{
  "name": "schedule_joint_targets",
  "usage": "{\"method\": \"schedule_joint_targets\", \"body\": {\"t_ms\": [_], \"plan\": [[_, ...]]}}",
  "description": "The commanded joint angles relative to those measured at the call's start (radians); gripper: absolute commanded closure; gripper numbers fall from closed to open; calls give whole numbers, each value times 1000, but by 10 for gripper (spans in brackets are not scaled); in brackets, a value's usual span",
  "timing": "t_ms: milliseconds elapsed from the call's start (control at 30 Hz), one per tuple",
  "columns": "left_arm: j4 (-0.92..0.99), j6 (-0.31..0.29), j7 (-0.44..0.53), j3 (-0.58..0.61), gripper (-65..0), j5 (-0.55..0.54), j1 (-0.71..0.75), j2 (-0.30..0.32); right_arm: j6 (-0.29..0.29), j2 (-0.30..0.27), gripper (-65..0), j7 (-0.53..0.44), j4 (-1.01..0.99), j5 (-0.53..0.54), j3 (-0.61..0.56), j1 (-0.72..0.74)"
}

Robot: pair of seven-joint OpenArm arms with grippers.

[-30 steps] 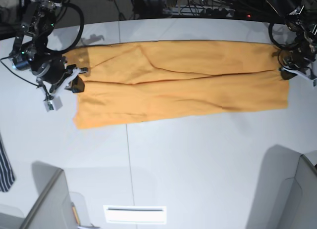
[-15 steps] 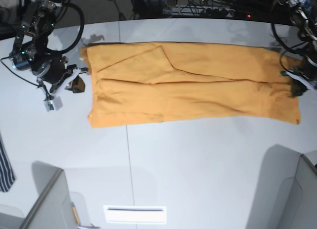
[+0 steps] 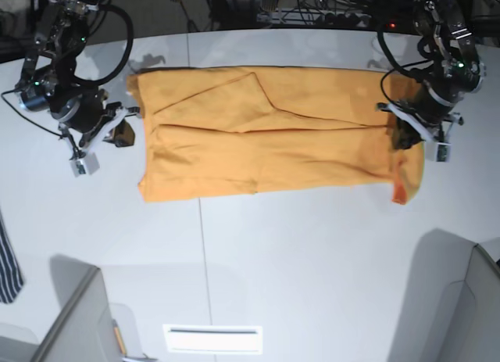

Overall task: Fold the T-shirt properly
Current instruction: 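Lift the strip end with the left gripper and fold it toward the right gripper, then lay the folded end onto the strip middle and press with the left gripper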

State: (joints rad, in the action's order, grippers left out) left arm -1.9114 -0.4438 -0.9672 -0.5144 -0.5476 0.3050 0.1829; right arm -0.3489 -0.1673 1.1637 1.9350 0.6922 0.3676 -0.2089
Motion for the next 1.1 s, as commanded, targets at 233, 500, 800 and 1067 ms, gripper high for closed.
{"method": "schedule_joint_targets", "body": {"t_ms": [233, 500, 800, 1067], "plan": [[-23, 21, 23, 66, 0, -13, -7, -59, -2, -10, 0, -18, 13, 13, 6, 12], [-20, 23, 23, 187, 0, -13, -8, -75, -2, -10, 0, -18, 13, 13, 6, 12], [-21, 116, 29, 313, 0, -15, -10, -84, -2, -10, 0, -17, 11, 13, 6, 12], [-20, 152, 31, 405, 0, -15, -11, -84, -2, -10, 0, -15, 11, 13, 6, 12]]}}
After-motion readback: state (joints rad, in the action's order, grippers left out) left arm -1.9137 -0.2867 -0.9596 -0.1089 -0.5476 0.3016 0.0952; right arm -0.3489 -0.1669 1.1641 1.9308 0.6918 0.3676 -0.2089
